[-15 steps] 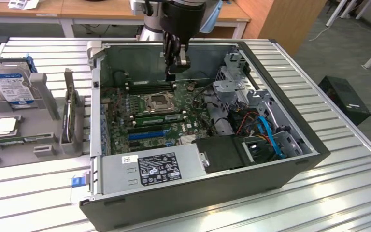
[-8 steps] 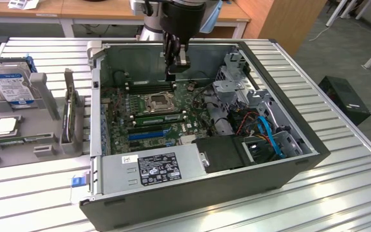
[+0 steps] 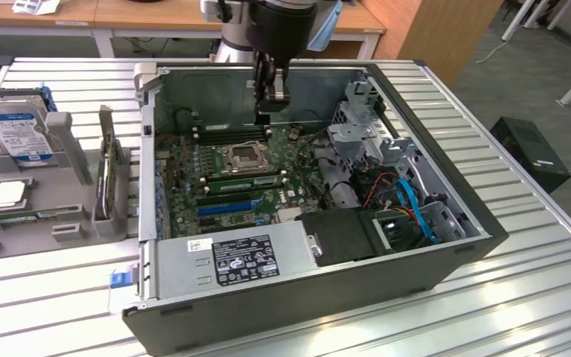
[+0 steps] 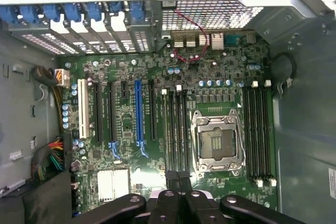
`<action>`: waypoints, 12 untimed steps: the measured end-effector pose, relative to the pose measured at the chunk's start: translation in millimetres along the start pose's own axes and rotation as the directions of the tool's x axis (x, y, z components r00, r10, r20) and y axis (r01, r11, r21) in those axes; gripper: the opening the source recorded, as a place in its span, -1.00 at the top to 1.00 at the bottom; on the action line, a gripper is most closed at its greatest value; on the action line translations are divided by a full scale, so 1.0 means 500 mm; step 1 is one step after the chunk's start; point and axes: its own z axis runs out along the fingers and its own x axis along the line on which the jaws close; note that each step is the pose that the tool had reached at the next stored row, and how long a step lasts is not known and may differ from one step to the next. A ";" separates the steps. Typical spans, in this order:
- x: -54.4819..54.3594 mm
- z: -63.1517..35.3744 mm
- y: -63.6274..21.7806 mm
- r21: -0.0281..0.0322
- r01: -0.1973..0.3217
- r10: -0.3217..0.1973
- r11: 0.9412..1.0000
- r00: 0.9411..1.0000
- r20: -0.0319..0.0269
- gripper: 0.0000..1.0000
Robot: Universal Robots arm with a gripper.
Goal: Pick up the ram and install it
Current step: 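Press down the ram until it locks into place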
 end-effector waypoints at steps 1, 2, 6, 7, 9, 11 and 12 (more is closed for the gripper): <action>0.000 0.000 0.000 0.000 -0.013 0.013 1.000 1.000 0.001 0.79; 0.000 0.000 0.000 0.001 -0.025 0.025 1.000 1.000 0.001 0.79; 0.000 0.000 0.000 0.002 -0.079 0.079 0.997 0.997 0.004 0.79; 0.000 0.000 0.000 0.003 -0.094 0.094 0.996 0.996 0.005 0.79; 0.000 0.000 0.000 0.003 -0.124 0.124 0.992 0.992 0.006 0.79; 0.000 0.000 0.000 0.004 -0.158 0.158 0.987 0.987 0.008 0.79; 0.000 0.000 0.000 0.005 -0.175 0.175 0.985 0.985 0.009 0.79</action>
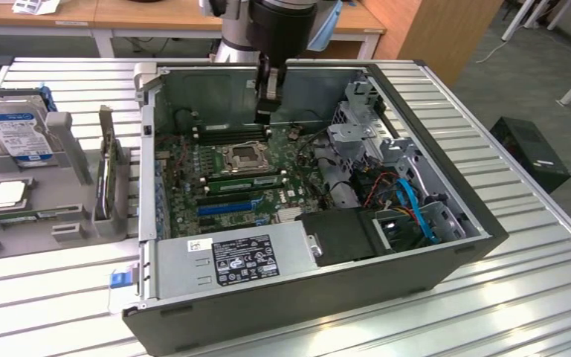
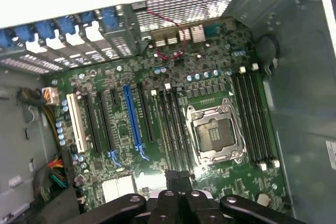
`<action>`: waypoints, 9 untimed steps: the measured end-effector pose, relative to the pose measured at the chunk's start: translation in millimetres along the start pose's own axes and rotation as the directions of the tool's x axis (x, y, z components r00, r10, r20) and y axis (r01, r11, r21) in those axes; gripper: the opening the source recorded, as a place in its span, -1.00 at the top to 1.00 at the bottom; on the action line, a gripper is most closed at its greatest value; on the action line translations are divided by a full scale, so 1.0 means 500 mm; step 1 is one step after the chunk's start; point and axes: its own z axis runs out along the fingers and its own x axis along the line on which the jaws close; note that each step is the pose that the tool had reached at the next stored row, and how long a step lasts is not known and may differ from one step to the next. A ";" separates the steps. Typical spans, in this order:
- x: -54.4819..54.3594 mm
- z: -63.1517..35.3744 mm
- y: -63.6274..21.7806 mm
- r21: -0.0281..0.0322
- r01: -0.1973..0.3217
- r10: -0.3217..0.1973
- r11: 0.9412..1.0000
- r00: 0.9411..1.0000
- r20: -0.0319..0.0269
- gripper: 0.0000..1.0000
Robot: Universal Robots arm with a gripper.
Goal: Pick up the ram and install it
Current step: 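Press down the ram until it locks into place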
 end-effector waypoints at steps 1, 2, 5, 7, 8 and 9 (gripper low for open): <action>0.000 0.000 0.000 0.001 -0.018 0.018 1.000 1.000 0.001 0.79; 0.000 0.000 0.000 0.001 -0.036 0.036 0.999 0.999 0.002 0.79; 0.000 0.000 0.000 0.002 -0.089 0.089 0.996 0.996 0.004 0.79; 0.000 0.000 0.000 0.003 -0.123 0.123 0.992 0.992 0.006 0.79; 0.000 0.000 0.000 0.004 -0.141 0.141 0.990 0.990 0.007 0.79; 0.000 0.000 0.000 0.004 -0.158 0.158 0.987 0.987 0.008 0.79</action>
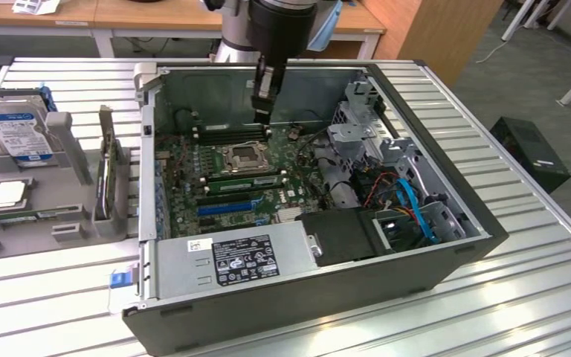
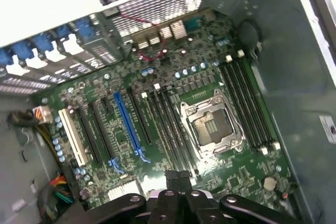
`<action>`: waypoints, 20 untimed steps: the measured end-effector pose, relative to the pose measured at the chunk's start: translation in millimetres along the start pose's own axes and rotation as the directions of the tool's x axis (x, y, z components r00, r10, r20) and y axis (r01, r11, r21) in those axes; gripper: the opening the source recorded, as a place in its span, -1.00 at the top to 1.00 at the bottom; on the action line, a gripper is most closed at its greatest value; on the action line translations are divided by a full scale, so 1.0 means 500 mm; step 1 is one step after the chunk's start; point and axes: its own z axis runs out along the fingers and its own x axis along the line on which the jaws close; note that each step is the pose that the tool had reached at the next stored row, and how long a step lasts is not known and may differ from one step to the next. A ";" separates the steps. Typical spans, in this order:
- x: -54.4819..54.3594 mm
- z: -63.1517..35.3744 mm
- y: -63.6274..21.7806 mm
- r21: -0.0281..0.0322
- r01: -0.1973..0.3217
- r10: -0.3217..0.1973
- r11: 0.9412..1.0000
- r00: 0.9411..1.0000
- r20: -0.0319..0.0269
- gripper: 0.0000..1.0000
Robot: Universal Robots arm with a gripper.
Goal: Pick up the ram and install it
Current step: 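Press down the ram until it locks into place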
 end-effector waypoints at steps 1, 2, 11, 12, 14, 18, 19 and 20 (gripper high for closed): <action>0.000 0.000 0.000 0.001 -0.018 0.018 1.000 1.000 0.001 0.79; 0.000 0.000 0.000 0.001 -0.036 0.036 0.999 0.999 0.002 0.79; 0.000 0.000 0.000 0.005 -0.199 0.199 0.980 0.980 0.010 0.79; 0.000 0.000 0.000 0.005 -0.217 0.216 0.976 0.976 0.011 0.79; 0.000 0.000 0.000 0.006 -0.251 0.251 0.968 0.968 0.012 0.79; 0.000 0.000 0.000 0.007 -0.321 0.321 0.947 0.947 0.016 0.79; 0.000 0.000 0.000 0.008 -0.338 0.338 0.941 0.941 0.017 0.79; 0.000 0.000 0.000 0.008 -0.355 0.355 0.935 0.935 0.018 0.79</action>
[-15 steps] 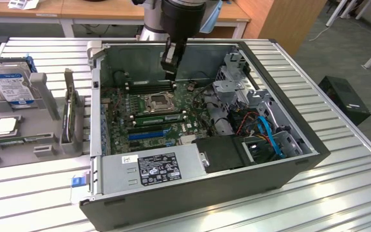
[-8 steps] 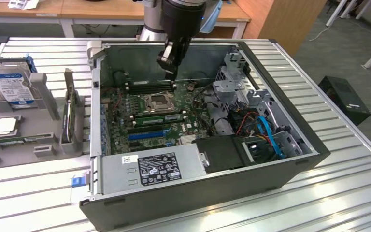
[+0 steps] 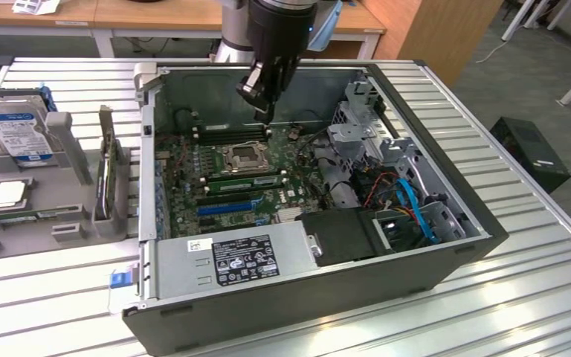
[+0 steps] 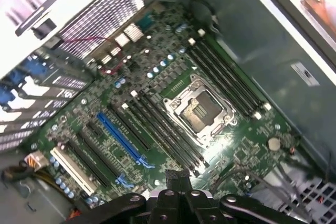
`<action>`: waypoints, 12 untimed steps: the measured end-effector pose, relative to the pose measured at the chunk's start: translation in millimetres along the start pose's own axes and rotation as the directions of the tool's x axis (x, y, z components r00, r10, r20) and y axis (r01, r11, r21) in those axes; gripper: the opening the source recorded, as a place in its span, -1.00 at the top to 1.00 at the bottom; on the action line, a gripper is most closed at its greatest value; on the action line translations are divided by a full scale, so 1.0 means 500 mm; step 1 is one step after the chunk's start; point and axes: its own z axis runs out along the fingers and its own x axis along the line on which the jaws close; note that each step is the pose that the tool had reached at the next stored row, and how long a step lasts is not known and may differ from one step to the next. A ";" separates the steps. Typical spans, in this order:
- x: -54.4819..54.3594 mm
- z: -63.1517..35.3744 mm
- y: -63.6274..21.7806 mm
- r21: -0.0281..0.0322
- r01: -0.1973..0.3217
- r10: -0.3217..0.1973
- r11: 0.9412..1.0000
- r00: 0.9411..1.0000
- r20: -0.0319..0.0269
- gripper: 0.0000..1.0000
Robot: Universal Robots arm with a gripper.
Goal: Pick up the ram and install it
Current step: 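Press down the ram until it locks into place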
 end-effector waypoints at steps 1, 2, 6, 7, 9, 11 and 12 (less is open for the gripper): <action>0.000 0.000 0.000 0.001 -0.018 0.018 1.000 1.000 0.001 0.79; 0.000 0.000 0.000 0.001 -0.036 0.036 0.999 0.999 0.002 0.79; 0.000 0.000 0.000 0.003 -0.107 0.107 0.994 0.994 0.005 0.79; 0.000 0.000 0.000 0.003 -0.124 0.124 0.992 0.992 0.006 0.79; 0.000 0.000 0.000 0.004 -0.160 0.160 0.987 0.987 0.008 0.79; 0.000 0.000 0.000 0.005 -0.193 0.193 0.981 0.981 0.009 0.79; 0.000 0.000 0.000 0.005 -0.209 0.209 0.978 0.978 0.010 0.79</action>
